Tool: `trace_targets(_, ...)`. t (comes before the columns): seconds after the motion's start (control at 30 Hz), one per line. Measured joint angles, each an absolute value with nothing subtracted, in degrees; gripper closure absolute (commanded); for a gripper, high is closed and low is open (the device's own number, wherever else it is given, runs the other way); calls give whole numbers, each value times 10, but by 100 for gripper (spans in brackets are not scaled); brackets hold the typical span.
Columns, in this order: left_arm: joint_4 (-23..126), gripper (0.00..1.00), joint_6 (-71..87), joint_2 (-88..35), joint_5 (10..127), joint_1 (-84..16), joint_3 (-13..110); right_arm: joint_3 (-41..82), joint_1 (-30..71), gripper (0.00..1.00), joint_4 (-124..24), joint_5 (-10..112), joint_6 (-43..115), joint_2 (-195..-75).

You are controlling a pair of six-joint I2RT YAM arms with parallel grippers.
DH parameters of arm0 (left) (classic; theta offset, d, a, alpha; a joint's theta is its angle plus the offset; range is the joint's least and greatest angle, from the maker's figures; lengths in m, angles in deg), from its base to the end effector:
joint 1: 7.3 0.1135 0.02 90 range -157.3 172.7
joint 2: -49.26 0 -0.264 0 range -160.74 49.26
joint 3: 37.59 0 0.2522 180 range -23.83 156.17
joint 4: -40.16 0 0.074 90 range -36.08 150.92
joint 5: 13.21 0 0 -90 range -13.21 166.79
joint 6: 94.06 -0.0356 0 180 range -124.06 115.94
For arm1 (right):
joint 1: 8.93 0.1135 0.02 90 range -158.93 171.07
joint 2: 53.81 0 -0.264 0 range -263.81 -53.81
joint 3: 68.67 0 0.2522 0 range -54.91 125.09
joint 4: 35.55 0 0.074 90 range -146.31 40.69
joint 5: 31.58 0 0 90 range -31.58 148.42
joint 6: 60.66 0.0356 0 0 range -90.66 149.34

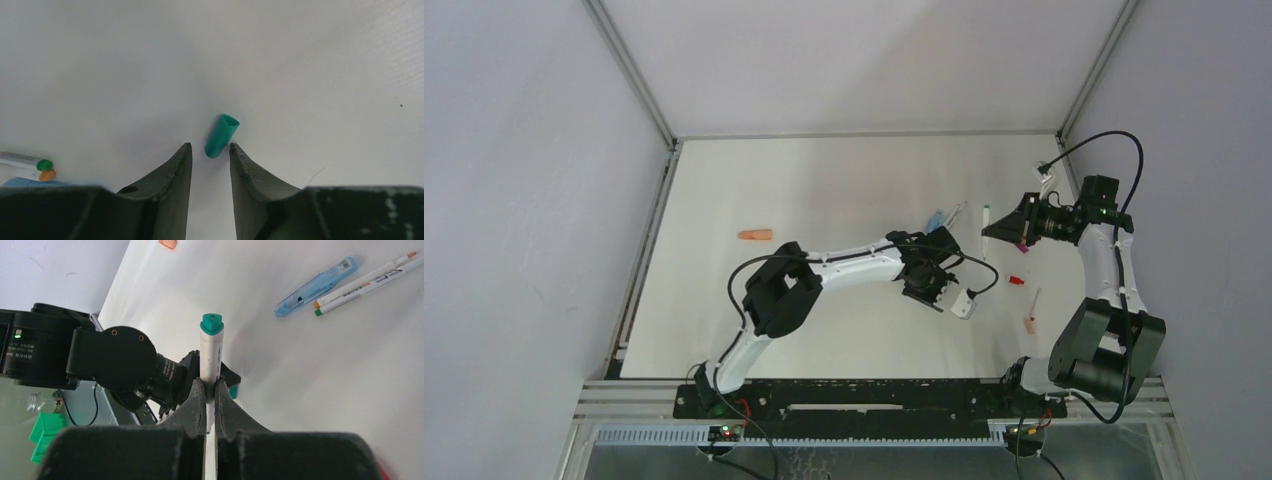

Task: Insert the pens into the pen caps
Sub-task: Move the pen cap to the center of the board.

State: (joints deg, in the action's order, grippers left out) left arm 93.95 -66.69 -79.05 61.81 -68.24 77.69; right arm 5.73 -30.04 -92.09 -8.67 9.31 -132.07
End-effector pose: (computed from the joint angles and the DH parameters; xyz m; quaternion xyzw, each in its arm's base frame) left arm 0.2212 -0.4171 0.1642 0.8682 0.4361 -0.1247 0.2011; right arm 0.2556 -0.0635 0.2786 -0.1336 0.8071 0.4254 0.3870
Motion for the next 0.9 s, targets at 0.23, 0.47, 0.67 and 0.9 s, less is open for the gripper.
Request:
trace_targets(0.23, 946, 82, -671, -791, 628, -696, 777, 57, -305, 100, -921, -92, 93, -1321)
trace_targets(0.47, 955, 98, -669, -791, 631, -701, 777, 57, -309, 100, -921, -96, 93, -1321)
trace_targets(0.67, 955, 100, -622, -779, 634, -701, 763, 57, -310, 100, -921, -97, 93, -1321)
trace_targets(0.9, 947, 100, -471, -720, 638, -701, 676, 57, -310, 100, -922, -97, 93, -1321)
